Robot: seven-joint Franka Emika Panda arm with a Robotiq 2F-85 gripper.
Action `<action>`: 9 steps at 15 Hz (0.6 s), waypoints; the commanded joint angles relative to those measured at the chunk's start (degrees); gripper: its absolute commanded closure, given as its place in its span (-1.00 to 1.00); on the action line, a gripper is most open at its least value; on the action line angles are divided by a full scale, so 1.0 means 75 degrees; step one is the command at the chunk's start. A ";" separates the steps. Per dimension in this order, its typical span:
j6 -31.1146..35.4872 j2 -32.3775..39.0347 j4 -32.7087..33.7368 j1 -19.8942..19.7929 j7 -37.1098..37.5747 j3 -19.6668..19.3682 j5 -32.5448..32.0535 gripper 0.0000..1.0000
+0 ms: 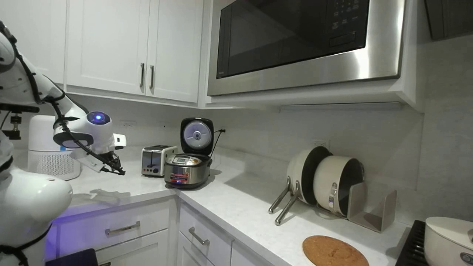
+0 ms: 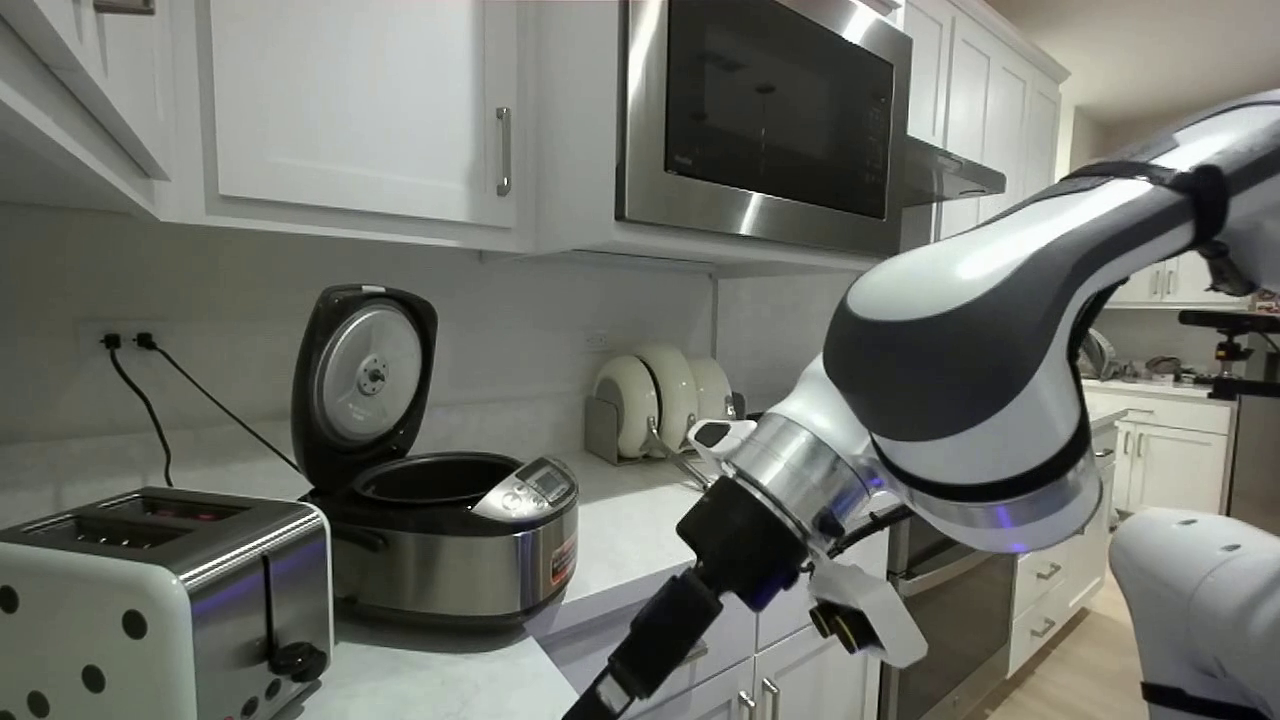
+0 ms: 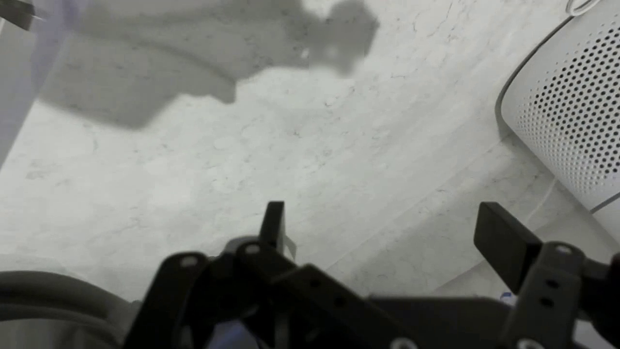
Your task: Turn the switch up on the toaster
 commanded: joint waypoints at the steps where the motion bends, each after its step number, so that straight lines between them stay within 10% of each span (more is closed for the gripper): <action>1: 0.0926 0.0139 0.0000 0.0553 -0.2129 0.0324 0.2118 -1.00; 9: 0.0599 0.0077 0.0327 -0.1117 -0.6721 0.2128 0.6631 -1.00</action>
